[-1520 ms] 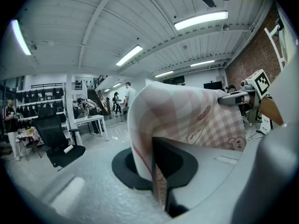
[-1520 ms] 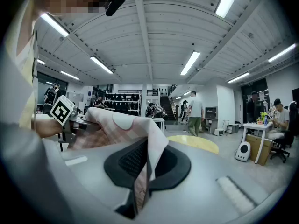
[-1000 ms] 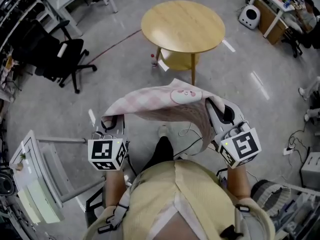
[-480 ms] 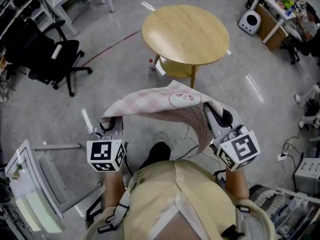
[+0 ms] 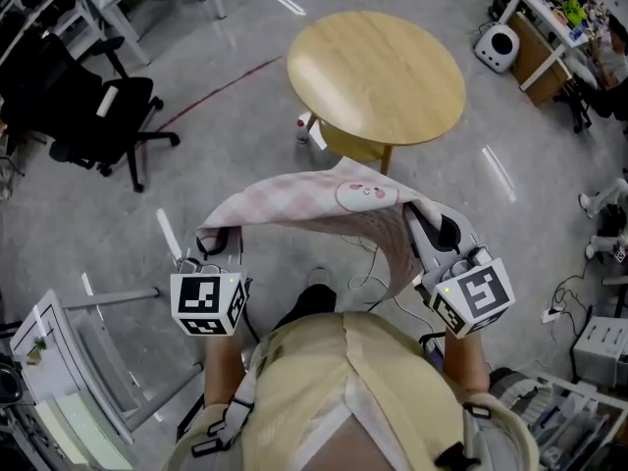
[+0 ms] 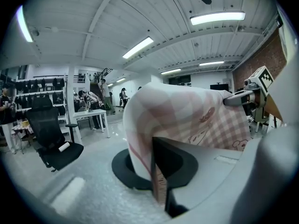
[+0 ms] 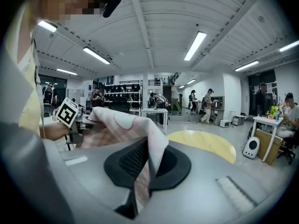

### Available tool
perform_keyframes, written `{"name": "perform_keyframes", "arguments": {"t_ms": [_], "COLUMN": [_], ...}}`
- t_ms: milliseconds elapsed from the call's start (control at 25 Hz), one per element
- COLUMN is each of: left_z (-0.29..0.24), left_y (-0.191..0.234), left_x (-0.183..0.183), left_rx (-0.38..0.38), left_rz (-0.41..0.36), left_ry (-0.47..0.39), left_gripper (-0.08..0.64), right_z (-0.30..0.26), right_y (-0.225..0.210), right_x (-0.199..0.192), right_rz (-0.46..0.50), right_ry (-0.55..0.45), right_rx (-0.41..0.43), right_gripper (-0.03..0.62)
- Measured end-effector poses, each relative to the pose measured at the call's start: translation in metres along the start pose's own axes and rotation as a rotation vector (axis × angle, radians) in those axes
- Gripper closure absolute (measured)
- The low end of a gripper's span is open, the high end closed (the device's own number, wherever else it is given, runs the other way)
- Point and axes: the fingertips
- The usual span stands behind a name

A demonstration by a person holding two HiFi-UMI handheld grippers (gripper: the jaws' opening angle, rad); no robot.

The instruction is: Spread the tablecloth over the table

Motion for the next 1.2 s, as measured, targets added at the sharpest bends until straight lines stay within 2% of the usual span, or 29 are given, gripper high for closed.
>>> {"name": "perform_keyframes", "arguments": {"t_ms": [440,680,960,1080,1200], "left_z": [-0.045,-0.076,-0.122,-0.147,-0.178], "left_y": [0.042,0.041,0.053,0.055,0.050], "left_x": [0.024,0.047,0.094,0.115,0.133], "left_rx": [-0.034,-0.044,-0.033,-0.019,-0.015], "left_rz": [-0.060,-0.078,-0.129,-0.159,-0.196], "left_ry": [0.014,0.002,-0.015,-0.018,-0.014], "left_gripper": [0.554,0.554,0.554,0.552,0.552], "right_z": [-0.058,-0.067,-0.097,-0.109,-0.119], "right_y": [-0.014,-0.035,-0.063,-0.079,-0.102], "right_x": [0.011,0.021,0.043,0.049,0.057], "right_rz": [0.000,0.038,0.096,0.103,0.087], "right_ry": [-0.001,-0.006,-0.037,-0.045,-0.065], "right_rx": [-0.028,-0.018,0.053,0.090,0.093], "right_gripper": [0.581,0.581,0.583,0.583,0.583]}}
Point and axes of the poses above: the fingertips, and each gripper's own axes: z backward along the fingers, y to its left, x out of its top, and after that the axes turned 13 degrees about z, right-handed
